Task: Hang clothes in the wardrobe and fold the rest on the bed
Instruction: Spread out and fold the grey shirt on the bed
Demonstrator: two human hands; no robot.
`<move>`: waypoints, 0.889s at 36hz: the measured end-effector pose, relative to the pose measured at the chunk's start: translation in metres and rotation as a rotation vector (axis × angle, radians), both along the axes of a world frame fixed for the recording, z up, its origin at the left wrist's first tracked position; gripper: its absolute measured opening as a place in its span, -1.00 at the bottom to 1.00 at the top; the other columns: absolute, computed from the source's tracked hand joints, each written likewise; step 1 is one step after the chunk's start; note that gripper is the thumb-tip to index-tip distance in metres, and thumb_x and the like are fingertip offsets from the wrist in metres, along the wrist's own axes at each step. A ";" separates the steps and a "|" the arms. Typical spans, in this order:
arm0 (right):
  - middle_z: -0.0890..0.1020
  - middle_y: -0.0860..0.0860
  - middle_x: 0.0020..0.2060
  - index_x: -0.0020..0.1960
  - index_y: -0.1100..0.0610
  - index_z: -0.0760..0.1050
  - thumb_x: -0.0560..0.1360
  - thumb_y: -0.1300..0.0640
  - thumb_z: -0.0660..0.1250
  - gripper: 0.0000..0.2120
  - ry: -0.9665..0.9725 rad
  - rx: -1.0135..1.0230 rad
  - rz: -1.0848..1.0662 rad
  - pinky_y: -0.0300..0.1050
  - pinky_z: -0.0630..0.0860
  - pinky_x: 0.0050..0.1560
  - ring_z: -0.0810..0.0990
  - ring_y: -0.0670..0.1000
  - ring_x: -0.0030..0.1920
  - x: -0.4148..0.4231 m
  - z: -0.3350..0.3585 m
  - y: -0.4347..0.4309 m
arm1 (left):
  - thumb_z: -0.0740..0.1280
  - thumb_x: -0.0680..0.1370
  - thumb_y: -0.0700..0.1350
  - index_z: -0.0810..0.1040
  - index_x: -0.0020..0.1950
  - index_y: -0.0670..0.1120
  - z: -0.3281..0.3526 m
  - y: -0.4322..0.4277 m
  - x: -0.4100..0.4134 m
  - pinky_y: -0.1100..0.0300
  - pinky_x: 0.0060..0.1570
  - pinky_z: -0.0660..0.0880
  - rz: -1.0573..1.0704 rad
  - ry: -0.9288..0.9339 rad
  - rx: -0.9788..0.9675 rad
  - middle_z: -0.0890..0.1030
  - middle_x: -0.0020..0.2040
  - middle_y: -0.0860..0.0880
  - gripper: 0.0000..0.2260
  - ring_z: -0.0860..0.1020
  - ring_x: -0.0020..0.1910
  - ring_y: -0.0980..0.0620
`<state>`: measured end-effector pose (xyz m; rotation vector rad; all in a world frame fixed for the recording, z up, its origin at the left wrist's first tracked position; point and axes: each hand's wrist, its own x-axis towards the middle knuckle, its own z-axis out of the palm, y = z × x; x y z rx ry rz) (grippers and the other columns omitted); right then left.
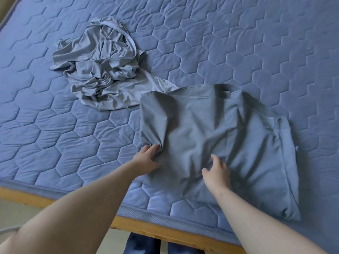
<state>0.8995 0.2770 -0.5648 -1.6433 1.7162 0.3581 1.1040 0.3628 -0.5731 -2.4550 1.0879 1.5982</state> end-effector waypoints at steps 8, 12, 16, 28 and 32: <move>0.38 0.15 0.35 0.41 0.13 0.30 0.48 0.20 0.28 -0.49 -0.060 -0.073 -0.141 -0.07 0.27 0.26 0.34 0.16 0.35 -0.027 0.004 -0.047 | 0.29 0.53 -0.01 0.03 0.53 0.08 0.025 -0.080 -0.020 0.04 0.38 0.14 -0.171 -0.371 -0.281 0.05 0.53 0.03 -0.35 0.01 0.51 -0.01; 0.38 0.18 0.33 0.43 0.13 0.28 0.47 0.18 0.32 -0.45 -0.055 -0.126 -0.217 -0.03 0.30 0.23 0.33 0.18 0.33 -0.038 0.000 -0.070 | 0.30 0.53 0.08 -0.02 0.53 0.11 0.028 -0.140 -0.033 0.04 0.41 0.08 -0.418 -0.333 -0.322 -0.02 0.55 0.03 -0.32 -0.06 0.53 0.00; 0.33 0.12 0.37 0.46 0.05 0.22 0.48 0.10 0.31 -0.41 -0.075 -0.153 -0.150 0.00 0.31 0.26 0.29 0.17 0.36 -0.039 -0.008 -0.098 | 0.30 0.50 0.17 -0.09 0.54 0.13 0.024 -0.197 -0.047 -0.05 0.45 -0.04 -0.668 -0.434 -0.356 -0.12 0.55 0.01 -0.24 -0.16 0.53 -0.04; 0.20 0.00 0.43 0.48 -0.04 0.14 0.54 0.02 0.21 -0.46 -0.092 -0.068 -0.111 -0.01 0.30 0.28 0.22 0.09 0.38 -0.047 -0.036 -0.139 | 0.39 0.42 0.07 0.25 0.39 0.04 -0.017 -0.290 -0.075 0.00 0.12 0.22 -0.627 -0.650 -0.426 0.49 0.16 -0.07 -0.41 0.45 0.17 -0.11; 0.24 0.00 0.40 0.46 -0.03 0.18 0.55 0.06 0.20 -0.50 -0.141 -0.083 -0.119 -0.06 0.31 0.23 0.24 0.07 0.36 -0.053 -0.035 -0.140 | 0.33 0.50 -0.05 0.53 0.17 -0.03 -0.010 -0.297 -0.064 0.06 0.13 0.17 -0.709 -0.620 -0.560 0.54 0.09 -0.04 -0.74 0.42 0.16 -0.10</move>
